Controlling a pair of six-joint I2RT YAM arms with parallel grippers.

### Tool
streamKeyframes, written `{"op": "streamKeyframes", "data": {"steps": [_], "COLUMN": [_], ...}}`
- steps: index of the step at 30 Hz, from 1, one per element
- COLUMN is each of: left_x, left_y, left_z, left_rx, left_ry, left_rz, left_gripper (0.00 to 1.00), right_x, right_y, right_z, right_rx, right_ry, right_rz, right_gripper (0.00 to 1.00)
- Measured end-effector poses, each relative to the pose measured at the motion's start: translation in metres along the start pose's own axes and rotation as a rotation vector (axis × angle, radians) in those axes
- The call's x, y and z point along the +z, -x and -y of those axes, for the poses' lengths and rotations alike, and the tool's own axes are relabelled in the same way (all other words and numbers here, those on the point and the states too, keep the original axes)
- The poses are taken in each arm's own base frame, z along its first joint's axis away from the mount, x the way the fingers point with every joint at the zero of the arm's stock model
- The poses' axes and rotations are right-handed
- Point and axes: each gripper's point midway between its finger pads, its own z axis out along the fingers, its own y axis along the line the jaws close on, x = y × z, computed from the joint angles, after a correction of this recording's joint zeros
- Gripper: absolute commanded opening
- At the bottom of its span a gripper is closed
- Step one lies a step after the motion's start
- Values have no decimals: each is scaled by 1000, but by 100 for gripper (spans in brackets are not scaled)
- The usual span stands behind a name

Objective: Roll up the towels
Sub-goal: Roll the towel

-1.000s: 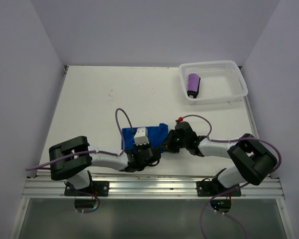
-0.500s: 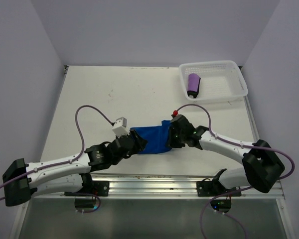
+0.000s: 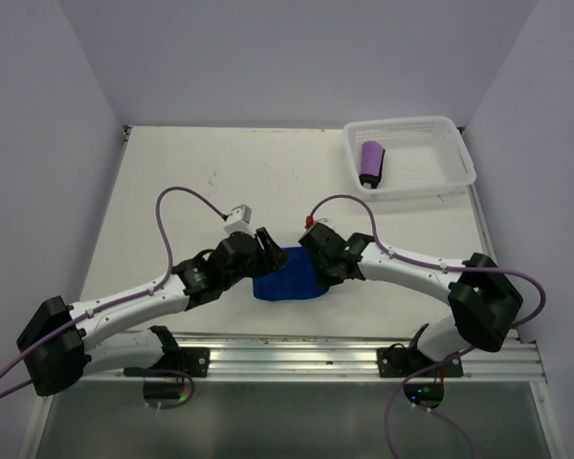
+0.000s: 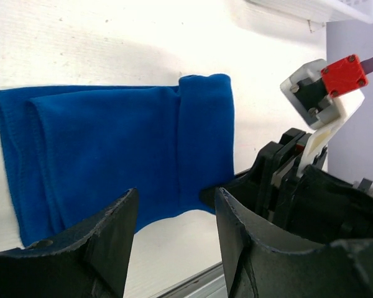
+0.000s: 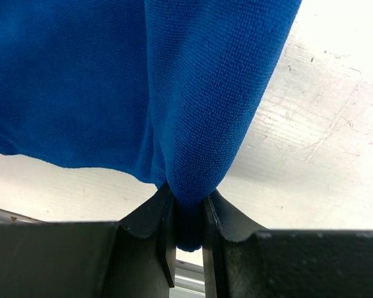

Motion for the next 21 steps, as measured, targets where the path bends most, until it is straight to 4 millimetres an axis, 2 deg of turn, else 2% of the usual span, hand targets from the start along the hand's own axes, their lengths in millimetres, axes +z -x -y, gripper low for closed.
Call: {"op": "streamKeyframes", "data": {"steps": [6,14,18,21], "left_x": [12,22,10,-5], "left_y": [1,9,22,35], "left_z": [9,2,-6,-9], "left_rx": [-56,-135,-150,-158], "left_ry": [-51,-44,-40,-46], "left_rz": [-34,-43,13,78], "left_gripper": [56,56,56,56], "right_x": [-2,0,-1,-3], "right_y": [-1,-3,4,10], "right_z": [0,11,9,-1], "right_rx": [-33,-36,-57,-87], "right_ry": [-48,-134,-197,-227], "right_rz": [18,45,28,29], "right_gripper": [0,0,0,0]}}
